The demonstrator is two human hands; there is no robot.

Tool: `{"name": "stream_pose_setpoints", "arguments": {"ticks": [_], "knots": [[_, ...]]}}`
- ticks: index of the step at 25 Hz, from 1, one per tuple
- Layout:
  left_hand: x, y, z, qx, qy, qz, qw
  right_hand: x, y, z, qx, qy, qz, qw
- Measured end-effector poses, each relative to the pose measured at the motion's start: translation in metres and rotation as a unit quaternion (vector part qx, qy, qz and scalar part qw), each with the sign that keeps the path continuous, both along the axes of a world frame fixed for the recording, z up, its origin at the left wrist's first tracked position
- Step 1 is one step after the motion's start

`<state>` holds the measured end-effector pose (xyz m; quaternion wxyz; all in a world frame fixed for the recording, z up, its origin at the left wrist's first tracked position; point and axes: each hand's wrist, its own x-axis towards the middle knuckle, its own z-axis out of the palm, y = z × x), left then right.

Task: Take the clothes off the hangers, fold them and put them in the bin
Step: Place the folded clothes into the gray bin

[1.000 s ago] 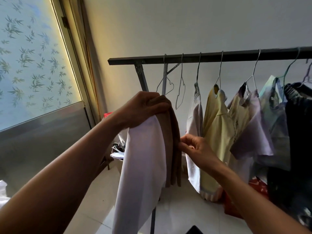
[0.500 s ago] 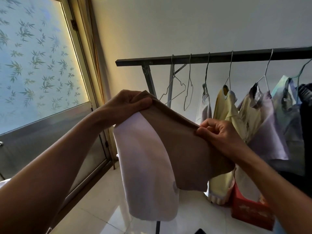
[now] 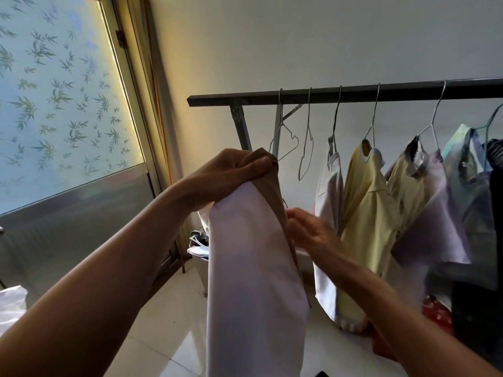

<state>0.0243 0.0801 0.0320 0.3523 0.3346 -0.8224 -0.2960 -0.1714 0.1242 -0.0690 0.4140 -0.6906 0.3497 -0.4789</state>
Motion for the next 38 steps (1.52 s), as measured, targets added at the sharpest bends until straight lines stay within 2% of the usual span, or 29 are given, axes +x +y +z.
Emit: {"name": "stream_pose_setpoints", "arguments": {"ticks": [2,6,8,10,11,13,15,16,20,22,24,27,29,31,34,36,38], "knots": [[0.0,-0.001,0.0,0.008,0.004,0.003,1.0,0.007,0.008,-0.005,0.034,0.019,0.046,0.998],[0.004,-0.003,-0.001,0.009,0.011,0.019,1.0,0.012,0.01,-0.01,0.028,0.016,-0.007,0.999],[0.008,-0.005,-0.006,0.023,0.079,0.083,0.993,0.008,0.009,-0.007,0.041,-0.002,-0.011,0.999],[0.014,-0.004,-0.024,0.132,0.217,0.116,0.96,0.004,0.004,-0.001,0.04,0.008,-0.027,0.999],[0.016,-0.002,-0.042,0.214,0.263,0.091,0.936,0.002,0.002,0.003,0.04,0.01,-0.036,0.998],[0.012,0.009,-0.086,0.353,0.304,0.015,0.885,-0.003,-0.004,0.008,0.056,-0.003,-0.046,0.997],[0.002,0.021,-0.117,0.414,0.328,-0.039,0.848,-0.011,-0.011,0.013,0.096,-0.031,-0.045,0.994],[-0.002,0.02,-0.127,0.408,0.347,-0.034,0.844,-0.015,-0.014,0.015,0.121,-0.036,-0.044,0.991],[-0.015,0.009,-0.134,0.296,0.373,0.055,0.878,-0.021,-0.027,0.008,0.191,-0.042,-0.089,0.977],[-0.02,0.006,-0.133,0.259,0.352,0.092,0.895,-0.025,-0.034,0.001,0.184,-0.032,-0.147,0.971],[-0.026,0.005,-0.13,0.244,0.33,0.136,0.902,-0.031,-0.036,-0.004,0.19,-0.032,-0.114,0.975],[-0.022,0.004,-0.125,0.24,0.267,0.132,0.924,-0.036,-0.031,-0.009,0.166,0.076,-0.065,0.981],[-0.01,0.002,-0.123,0.207,0.162,0.086,0.961,-0.036,-0.032,-0.012,0.124,0.137,-0.1,0.978],[0.0,-0.002,-0.121,0.125,0.01,0.1,0.987,-0.034,-0.03,-0.012,0.086,0.179,-0.116,0.973],[0.007,-0.003,-0.119,0.035,-0.125,0.119,0.984,-0.035,-0.029,-0.012,0.05,0.205,-0.129,0.969],[0.014,-0.005,-0.118,0.024,-0.13,0.131,0.982,-0.036,-0.024,-0.011,0.069,0.158,-0.112,0.979],[0.019,-0.002,-0.118,0.07,-0.051,0.147,0.985,-0.035,-0.022,-0.012,0.114,0.074,-0.094,0.986]]}}
